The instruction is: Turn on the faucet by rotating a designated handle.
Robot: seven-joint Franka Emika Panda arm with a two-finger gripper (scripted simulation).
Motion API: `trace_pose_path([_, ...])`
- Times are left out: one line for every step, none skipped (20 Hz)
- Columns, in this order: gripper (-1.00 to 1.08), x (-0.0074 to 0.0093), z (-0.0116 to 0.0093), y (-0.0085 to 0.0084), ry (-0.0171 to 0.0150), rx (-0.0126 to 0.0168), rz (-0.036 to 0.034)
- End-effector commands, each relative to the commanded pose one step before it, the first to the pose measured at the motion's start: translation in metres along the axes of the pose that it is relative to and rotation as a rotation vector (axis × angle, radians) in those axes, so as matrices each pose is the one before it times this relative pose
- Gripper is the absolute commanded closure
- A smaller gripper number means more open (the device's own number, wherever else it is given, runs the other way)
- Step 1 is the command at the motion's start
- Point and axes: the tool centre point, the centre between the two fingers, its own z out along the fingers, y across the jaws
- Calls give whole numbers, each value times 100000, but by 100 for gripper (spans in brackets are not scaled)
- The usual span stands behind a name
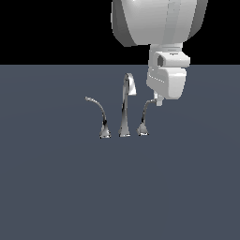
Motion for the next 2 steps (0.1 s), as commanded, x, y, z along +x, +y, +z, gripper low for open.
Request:
trace_pose_path([108, -2547, 8, 277, -705, -463, -2513])
trace_pose_path([108, 0, 0, 0, 0, 0, 0])
